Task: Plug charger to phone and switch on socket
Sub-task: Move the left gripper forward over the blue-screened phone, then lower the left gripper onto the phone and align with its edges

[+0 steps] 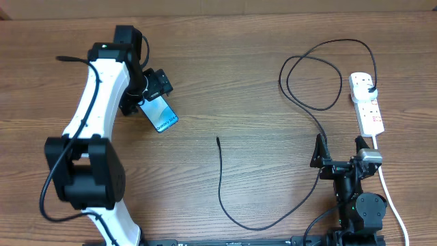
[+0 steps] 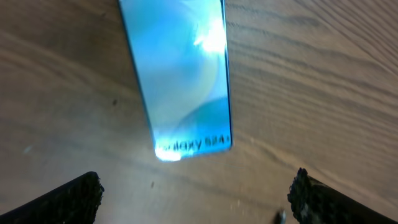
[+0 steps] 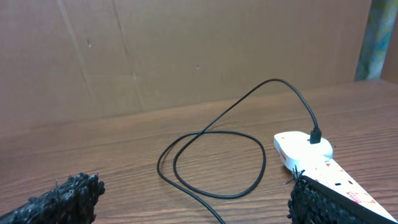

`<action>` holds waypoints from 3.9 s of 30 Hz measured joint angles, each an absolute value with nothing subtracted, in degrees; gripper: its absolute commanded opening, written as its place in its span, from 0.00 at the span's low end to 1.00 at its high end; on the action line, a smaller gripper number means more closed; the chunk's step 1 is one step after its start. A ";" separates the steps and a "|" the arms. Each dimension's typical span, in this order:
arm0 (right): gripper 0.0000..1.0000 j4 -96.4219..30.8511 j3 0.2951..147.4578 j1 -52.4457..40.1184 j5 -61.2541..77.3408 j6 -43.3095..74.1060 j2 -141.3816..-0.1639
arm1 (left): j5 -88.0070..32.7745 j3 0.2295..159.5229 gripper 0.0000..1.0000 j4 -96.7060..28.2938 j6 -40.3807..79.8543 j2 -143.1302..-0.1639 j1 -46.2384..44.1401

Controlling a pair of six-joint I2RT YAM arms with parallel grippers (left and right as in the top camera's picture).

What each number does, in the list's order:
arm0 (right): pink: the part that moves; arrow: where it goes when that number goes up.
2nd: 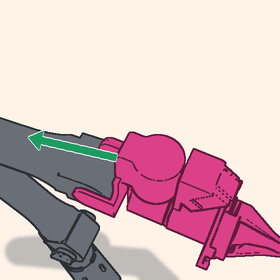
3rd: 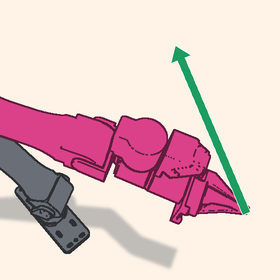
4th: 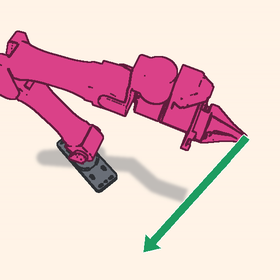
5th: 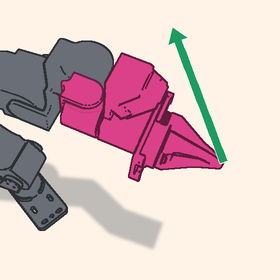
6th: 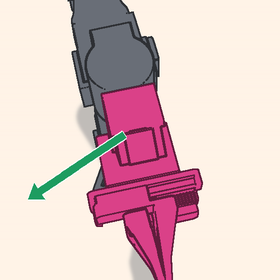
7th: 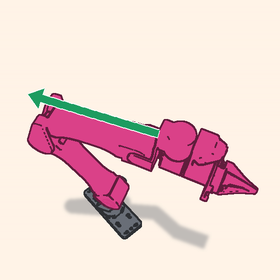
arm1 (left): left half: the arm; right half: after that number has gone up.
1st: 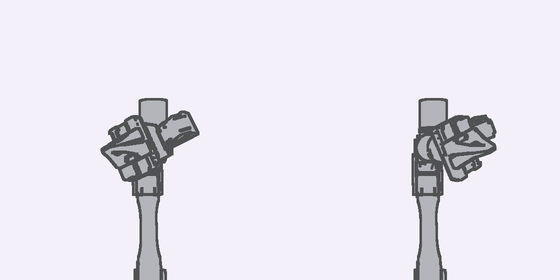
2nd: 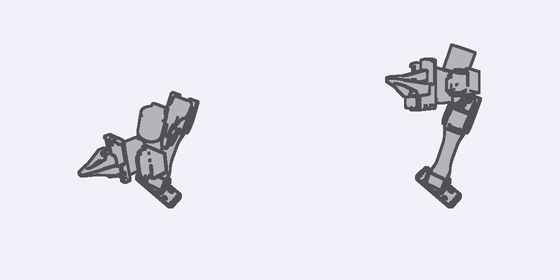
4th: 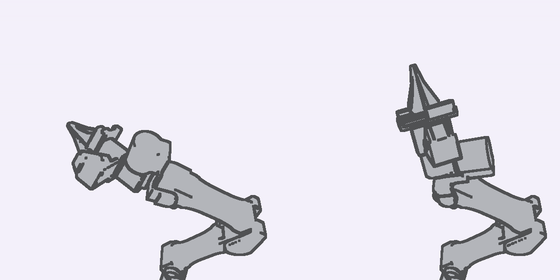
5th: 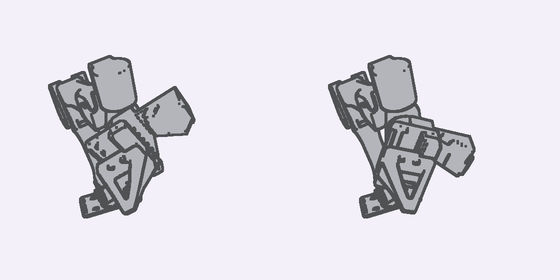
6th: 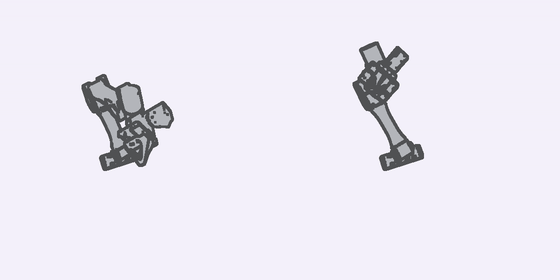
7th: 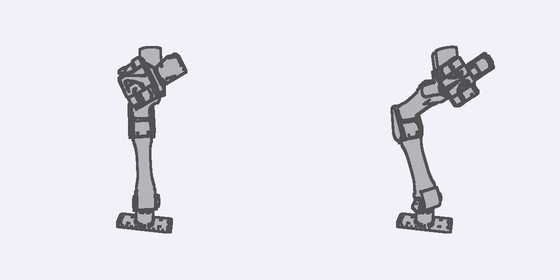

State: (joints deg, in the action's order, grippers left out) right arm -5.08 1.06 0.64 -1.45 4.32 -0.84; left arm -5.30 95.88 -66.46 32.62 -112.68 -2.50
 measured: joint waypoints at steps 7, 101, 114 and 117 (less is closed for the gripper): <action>1.00 -5.13 1.06 0.67 -1.45 4.34 -0.84 | -5.28 95.88 1.00 -64.23 32.93 -116.81 -2.50; 1.00 -5.10 1.06 0.64 -1.45 4.32 -0.80 | -2.46 86.28 1.00 -50.35 41.87 -121.10 -2.50; 1.00 -5.13 1.06 0.64 -1.45 4.32 -0.80 | -1.04 86.28 1.00 -51.79 43.81 -121.21 -2.50; 1.00 -5.13 1.06 0.64 -1.48 4.29 -0.80 | 0.54 86.26 1.00 -52.80 44.29 -121.43 -2.50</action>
State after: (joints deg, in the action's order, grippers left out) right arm -5.13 1.06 0.64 -1.48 4.29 -0.80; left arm 0.54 86.26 -52.80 44.29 -121.43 -2.50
